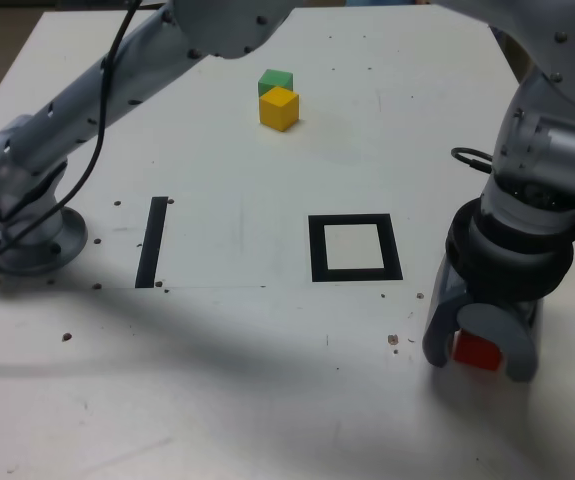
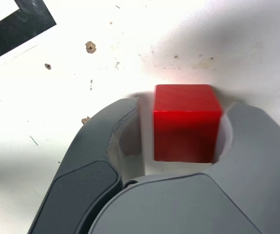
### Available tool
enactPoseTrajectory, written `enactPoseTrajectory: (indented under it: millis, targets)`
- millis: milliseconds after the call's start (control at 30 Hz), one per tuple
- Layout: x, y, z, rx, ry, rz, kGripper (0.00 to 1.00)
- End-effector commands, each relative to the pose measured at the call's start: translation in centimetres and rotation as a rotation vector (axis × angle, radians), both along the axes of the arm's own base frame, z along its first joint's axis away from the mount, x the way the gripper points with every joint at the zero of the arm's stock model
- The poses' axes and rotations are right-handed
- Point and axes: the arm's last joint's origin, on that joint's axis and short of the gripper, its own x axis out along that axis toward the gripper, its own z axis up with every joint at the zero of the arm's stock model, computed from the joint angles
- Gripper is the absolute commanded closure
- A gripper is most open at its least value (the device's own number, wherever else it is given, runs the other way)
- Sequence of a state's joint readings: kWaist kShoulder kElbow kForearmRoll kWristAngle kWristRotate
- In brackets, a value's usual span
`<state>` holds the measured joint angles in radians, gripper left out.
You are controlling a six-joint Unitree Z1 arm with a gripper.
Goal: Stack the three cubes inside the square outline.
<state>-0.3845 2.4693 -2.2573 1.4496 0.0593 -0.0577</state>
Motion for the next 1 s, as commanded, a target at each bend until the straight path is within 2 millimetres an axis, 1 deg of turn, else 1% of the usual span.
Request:
enactPoseTrajectory:
  millis: [0, 100, 367, 567, 700, 800, 900, 967]
  targets:
    - [0.0, 0.1, 0.2, 0.002, -0.008, 0.003, 0.54]
    - [0.0, 0.1, 0.2, 0.004, -0.012, 0.002, 0.59]
    - [-0.1, 0.1, 0.2, 0.005, -0.013, 0.002, 0.69]
    - [-0.2, 0.2, 0.7, 0.011, -0.024, 0.000, 0.77]
    - [-0.6, 0.4, 1.7, 0.021, -0.034, -0.001, 0.80]
    - [-1.1, 0.8, 2.8, 0.026, -0.043, 0.000, 0.81]
    - [-2.1, 1.5, 4.1, 0.028, -0.047, 0.007, 0.81]
    - [-3.0, 2.4, 5.1, 0.031, -0.044, 0.020, 0.81]
